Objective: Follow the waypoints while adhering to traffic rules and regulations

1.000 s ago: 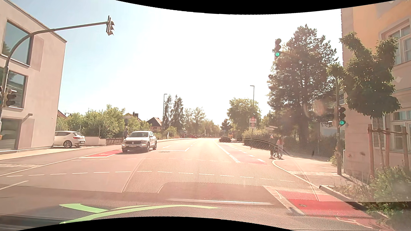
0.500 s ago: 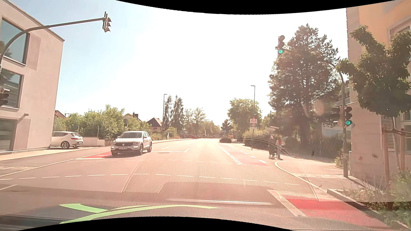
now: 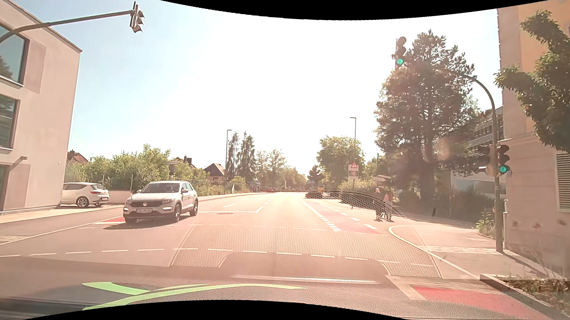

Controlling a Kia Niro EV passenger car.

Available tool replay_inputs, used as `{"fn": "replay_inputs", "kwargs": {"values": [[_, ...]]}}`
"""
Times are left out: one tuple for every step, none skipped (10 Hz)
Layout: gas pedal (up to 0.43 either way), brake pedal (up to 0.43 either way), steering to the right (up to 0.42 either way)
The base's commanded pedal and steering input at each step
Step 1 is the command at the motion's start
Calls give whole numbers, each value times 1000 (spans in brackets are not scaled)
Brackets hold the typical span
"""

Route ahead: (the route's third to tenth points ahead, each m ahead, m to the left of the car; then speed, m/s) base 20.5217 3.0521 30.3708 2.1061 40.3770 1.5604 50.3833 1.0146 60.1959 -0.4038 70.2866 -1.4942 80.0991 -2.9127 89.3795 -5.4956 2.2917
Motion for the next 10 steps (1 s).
{"fn": "replay_inputs", "kwargs": {"values": [[319,0,-14],[319,0,-13],[319,0,-12],[319,0,-12],[319,0,-11],[319,0,-11],[319,0,-11],[319,0,-10],[319,0,-9],[319,0,-8]]}}
